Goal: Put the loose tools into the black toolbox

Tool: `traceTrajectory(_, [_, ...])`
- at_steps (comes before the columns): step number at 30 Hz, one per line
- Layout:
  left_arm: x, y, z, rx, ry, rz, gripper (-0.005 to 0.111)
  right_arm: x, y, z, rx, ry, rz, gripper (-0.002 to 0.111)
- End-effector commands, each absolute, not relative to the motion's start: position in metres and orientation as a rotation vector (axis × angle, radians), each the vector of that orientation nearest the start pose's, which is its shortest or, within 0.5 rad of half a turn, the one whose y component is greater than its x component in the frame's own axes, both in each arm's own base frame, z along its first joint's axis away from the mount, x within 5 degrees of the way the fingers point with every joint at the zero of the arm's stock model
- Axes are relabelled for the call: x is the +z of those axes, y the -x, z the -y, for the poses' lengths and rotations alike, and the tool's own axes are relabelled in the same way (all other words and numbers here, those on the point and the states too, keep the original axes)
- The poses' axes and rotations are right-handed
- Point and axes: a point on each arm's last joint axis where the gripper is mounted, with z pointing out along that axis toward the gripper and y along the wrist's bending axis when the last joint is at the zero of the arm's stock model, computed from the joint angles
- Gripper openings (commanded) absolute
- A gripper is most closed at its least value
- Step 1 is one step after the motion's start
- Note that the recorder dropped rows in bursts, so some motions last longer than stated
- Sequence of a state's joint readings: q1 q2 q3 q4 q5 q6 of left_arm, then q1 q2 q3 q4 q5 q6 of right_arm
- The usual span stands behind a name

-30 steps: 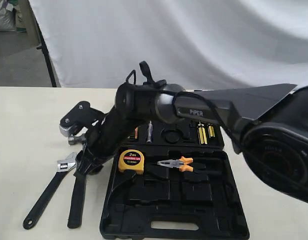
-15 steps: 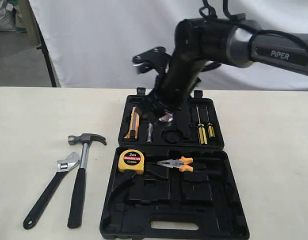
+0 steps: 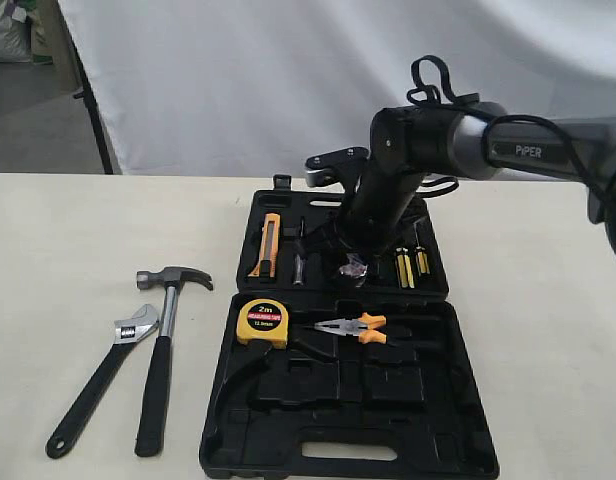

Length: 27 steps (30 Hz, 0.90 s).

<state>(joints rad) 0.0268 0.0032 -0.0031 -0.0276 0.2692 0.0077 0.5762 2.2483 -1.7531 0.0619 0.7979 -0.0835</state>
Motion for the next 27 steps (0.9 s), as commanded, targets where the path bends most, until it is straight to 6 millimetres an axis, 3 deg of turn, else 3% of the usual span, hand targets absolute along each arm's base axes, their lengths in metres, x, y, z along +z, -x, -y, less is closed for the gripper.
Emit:
traceTrajectory(1, [0.189,-0.055,-0.001,-0.006,0.046,-1.753,0.001,0.157,-0.403,-0.266,0.214,0.814,-2.619,0.000])
traceTrajectory(14, [0.189,-0.055,-0.001,-0.006,0.046,-1.753,0.001,0.139,-0.408,-0.266,0.192,0.791,-2.626,0.000])
traceTrajectory(21, [0.189,-0.055,-0.001,-0.009,0.049,-1.753,0.001,0.139,-0.412,-0.258,0.096,0.579,-2.666,0.000])
traceTrajectory(27, [0.189,-0.055,-0.001,-0.009,0.049,-1.753,0.001,0.139,-0.411,-0.260,0.084,0.558,-2.669,0.000])
